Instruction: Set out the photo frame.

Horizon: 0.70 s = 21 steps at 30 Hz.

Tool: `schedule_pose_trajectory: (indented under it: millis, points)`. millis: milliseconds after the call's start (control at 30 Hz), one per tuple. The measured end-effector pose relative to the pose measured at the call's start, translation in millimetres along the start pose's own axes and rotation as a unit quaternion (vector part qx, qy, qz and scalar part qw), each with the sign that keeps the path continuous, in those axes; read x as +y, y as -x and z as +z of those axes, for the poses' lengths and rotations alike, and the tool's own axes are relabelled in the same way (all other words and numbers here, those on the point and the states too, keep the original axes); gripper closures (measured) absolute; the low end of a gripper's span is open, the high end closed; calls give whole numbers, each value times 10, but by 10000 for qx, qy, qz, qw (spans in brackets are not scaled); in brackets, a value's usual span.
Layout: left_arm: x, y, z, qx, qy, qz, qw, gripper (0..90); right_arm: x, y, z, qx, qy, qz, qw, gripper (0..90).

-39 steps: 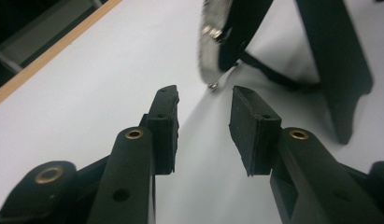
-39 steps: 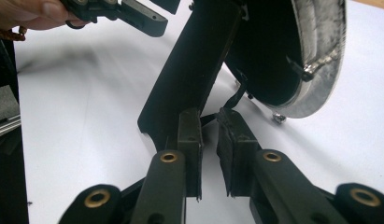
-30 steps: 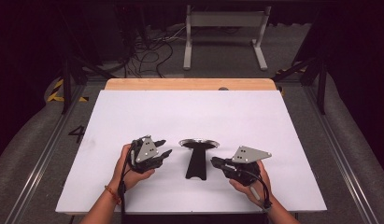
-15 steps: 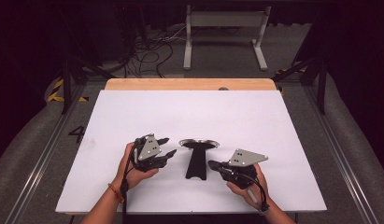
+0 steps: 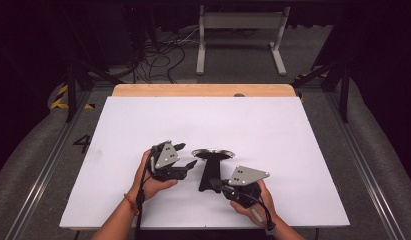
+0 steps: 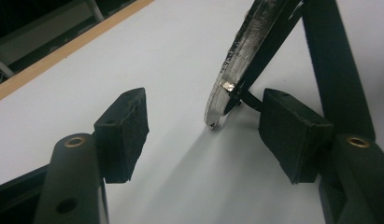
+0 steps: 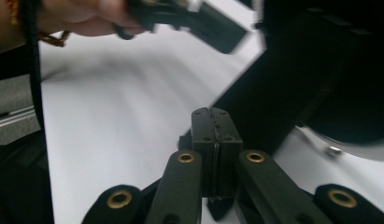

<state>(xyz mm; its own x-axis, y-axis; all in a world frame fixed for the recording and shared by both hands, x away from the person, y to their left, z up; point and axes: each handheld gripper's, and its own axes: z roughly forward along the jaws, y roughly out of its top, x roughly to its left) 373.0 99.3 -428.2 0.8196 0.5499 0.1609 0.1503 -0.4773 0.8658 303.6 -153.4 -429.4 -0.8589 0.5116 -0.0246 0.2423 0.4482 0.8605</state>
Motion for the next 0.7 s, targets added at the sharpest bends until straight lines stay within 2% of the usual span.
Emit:
schedule_pose_trajectory:
  millis: [33,133,233,300,433,500,567,700]
  points:
    - [3,-1,38,-54,-10,-38,10000,336,0,-28,40,4,-38,-41,10000,900]
    - [18,6,145,-2,-122,-37,9999,336,-5,-107,157,-72,-147,-116,9998,894]
    - [27,8,210,-33,-117,-57,9999,382,-13,-181,250,-123,-199,-168,9996,888]
    - [29,10,228,-133,-103,-84,9998,432,-12,-222,299,-177,-241,-267,9992,894]
    - [41,35,252,-321,-193,125,9992,579,3,-292,383,-252,-293,-388,9985,894]
    - [46,37,253,-348,-229,221,9989,643,33,-317,440,-284,-230,-339,9988,893]
    - [47,40,254,-341,-245,232,9988,648,46,-364,509,-386,-289,-426,9979,888]
    - [52,53,251,-281,-301,301,9987,657,50,-421,612,-500,-351,-411,9973,879]
